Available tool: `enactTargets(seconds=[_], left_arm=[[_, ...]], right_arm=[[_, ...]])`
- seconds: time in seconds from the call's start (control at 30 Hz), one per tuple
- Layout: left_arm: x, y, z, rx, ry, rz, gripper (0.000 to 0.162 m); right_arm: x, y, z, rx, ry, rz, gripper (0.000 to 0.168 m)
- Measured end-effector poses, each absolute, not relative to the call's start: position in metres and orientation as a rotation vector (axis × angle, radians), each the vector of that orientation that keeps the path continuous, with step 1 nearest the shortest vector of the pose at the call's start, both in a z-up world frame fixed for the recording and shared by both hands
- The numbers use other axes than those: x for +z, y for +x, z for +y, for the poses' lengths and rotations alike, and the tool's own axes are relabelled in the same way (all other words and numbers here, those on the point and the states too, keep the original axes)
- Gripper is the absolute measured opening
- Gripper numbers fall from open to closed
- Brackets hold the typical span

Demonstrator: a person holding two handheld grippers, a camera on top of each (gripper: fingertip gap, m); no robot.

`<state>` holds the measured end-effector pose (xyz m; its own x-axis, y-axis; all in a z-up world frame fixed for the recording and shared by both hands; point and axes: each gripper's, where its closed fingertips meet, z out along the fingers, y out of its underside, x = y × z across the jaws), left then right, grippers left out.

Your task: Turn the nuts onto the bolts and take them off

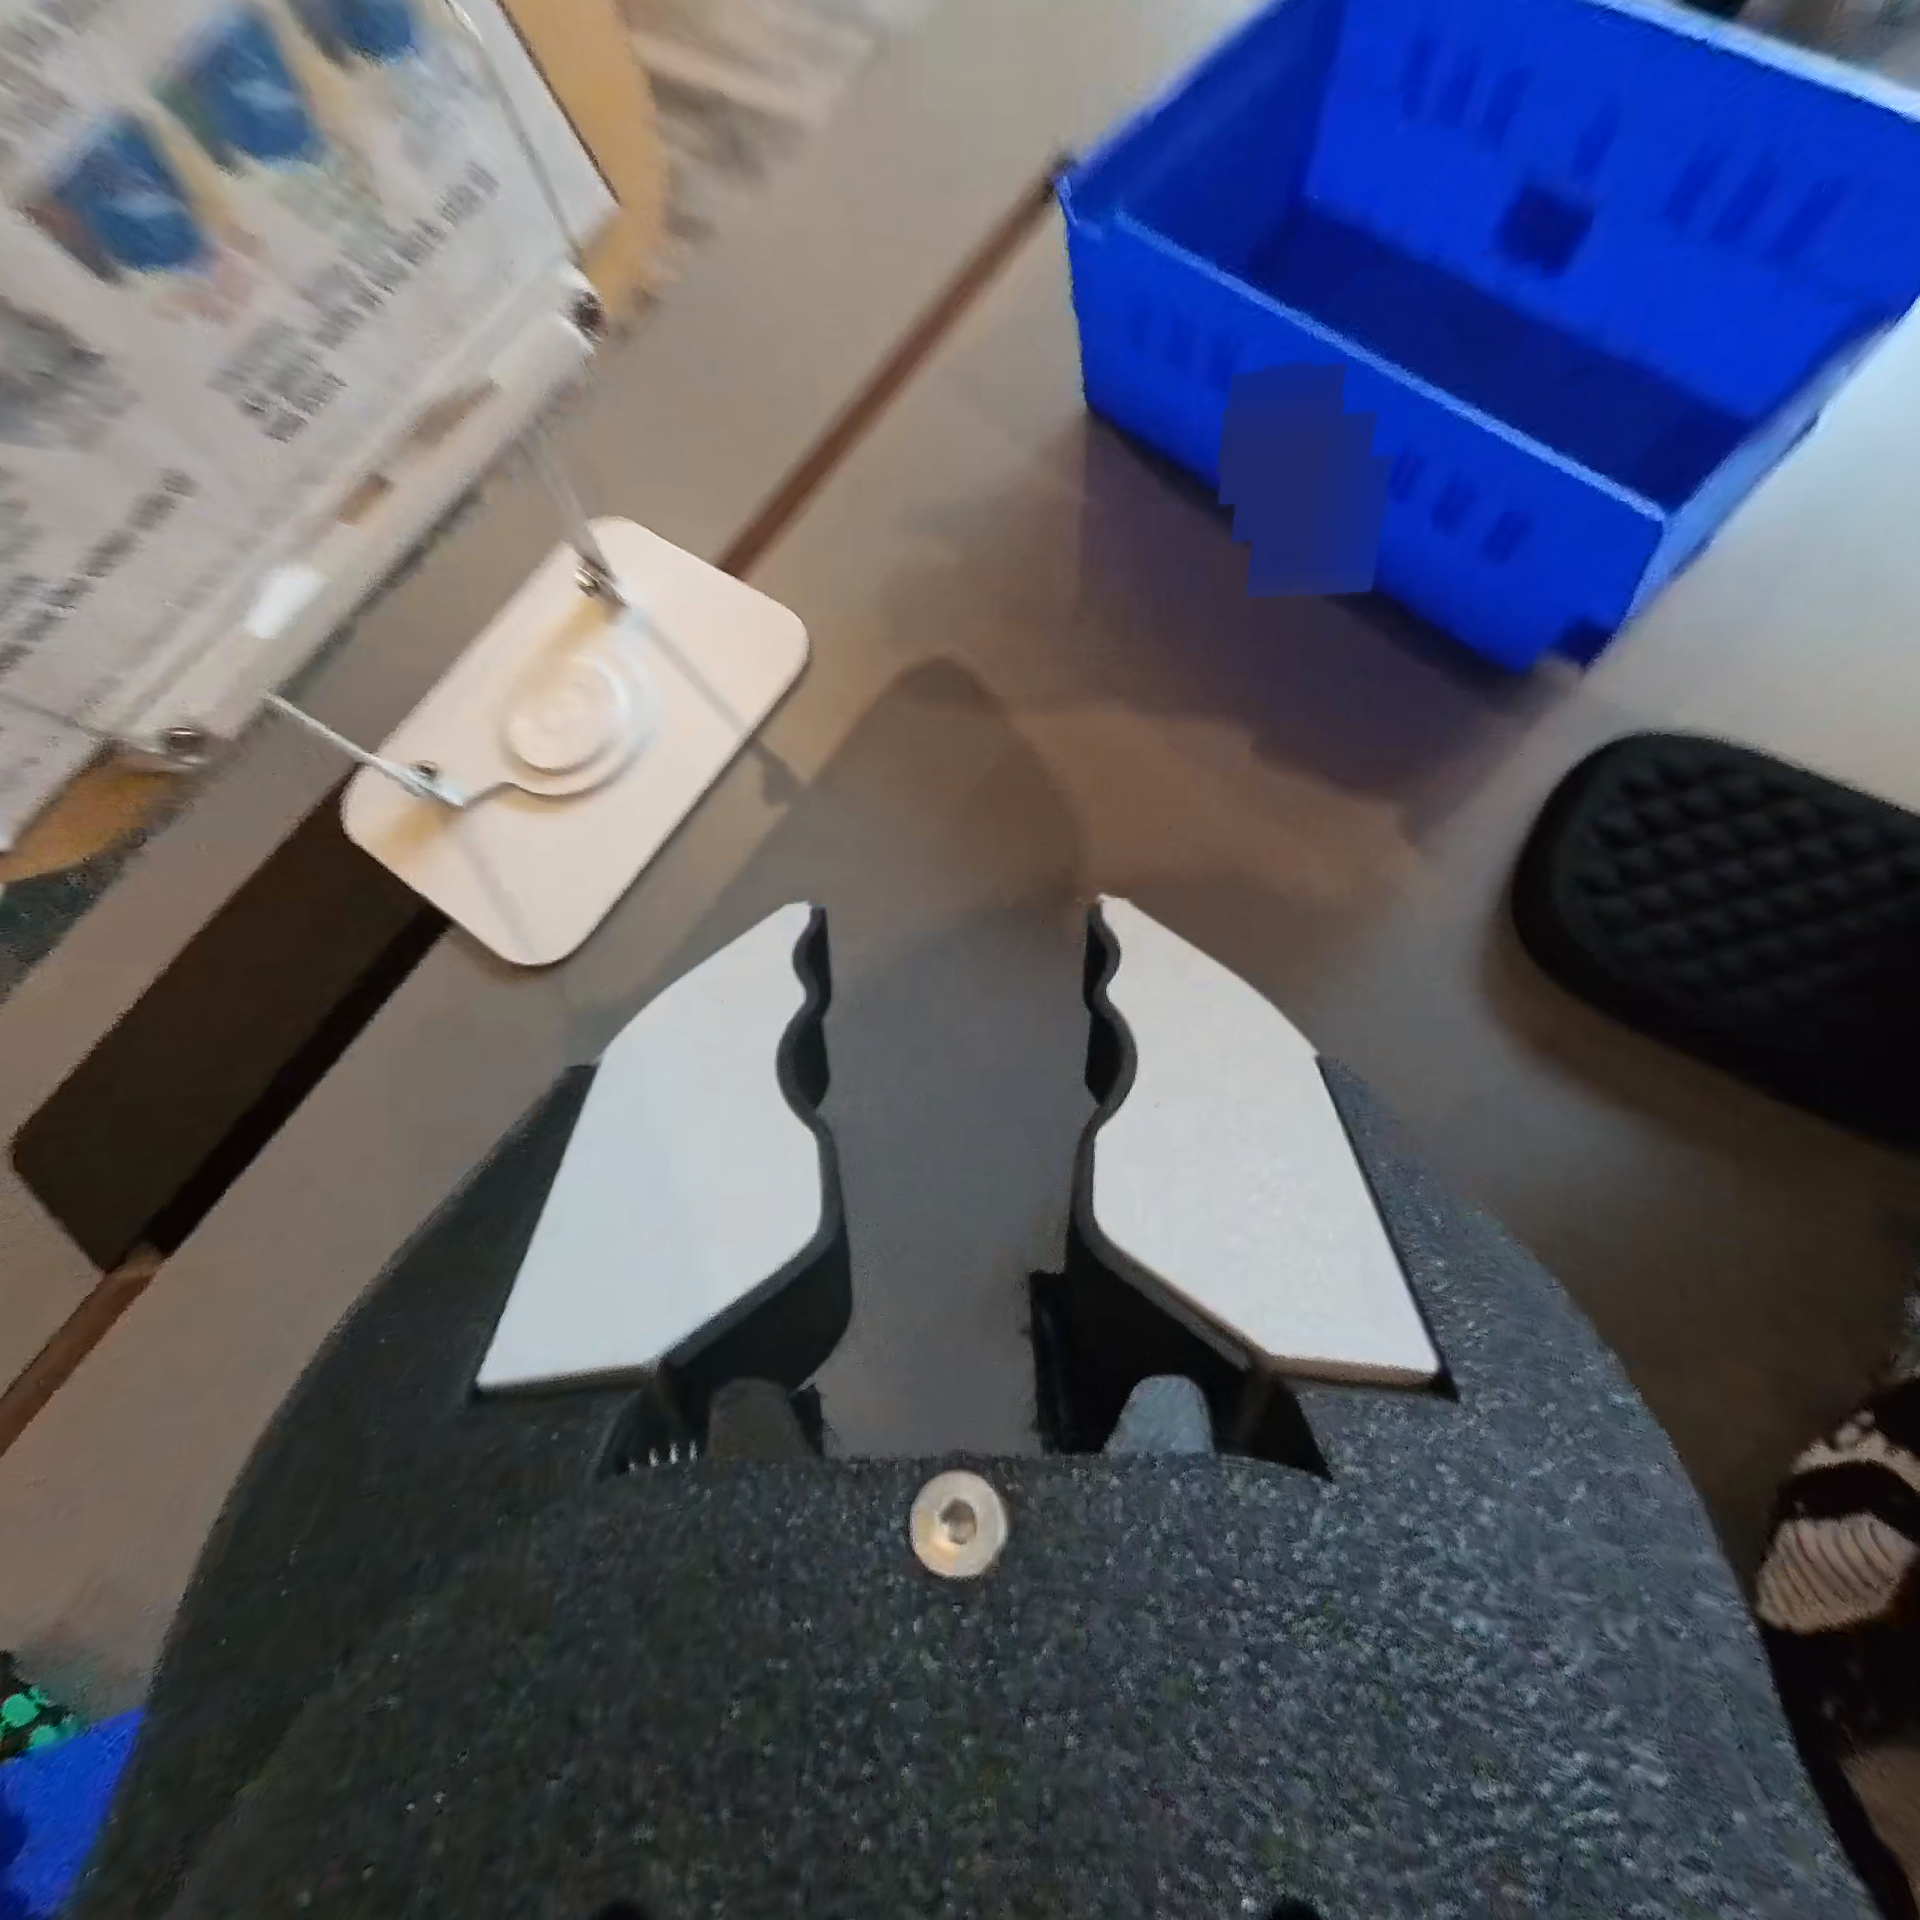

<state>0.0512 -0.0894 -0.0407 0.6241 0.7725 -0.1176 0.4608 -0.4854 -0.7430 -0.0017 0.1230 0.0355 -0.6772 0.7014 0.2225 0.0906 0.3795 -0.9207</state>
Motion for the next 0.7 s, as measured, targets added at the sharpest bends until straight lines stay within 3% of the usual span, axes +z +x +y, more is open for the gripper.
enactTargets(seconds=[0.3,0.37,0.6,0.7], left_arm=[[0.019,0.049,-0.144,0.897,-1.898,-1.084,0.067],[0.028,0.051,-0.149,0.917,-1.824,-1.063,0.062],[0.078,0.073,-0.138,0.765,-1.386,-0.679,0.071],[0.088,0.085,-0.146,0.724,-1.303,-0.604,0.061]], right_arm=[[0.018,-0.004,0.092,1.223,-0.62,-2.138,0.083],[0.012,-0.004,0.083,1.2,-0.59,-2.171,0.083],[-0.012,-0.002,0.044,1.169,-0.47,-2.301,0.084],[-0.022,0.002,0.027,1.169,-0.393,-2.355,0.085]])
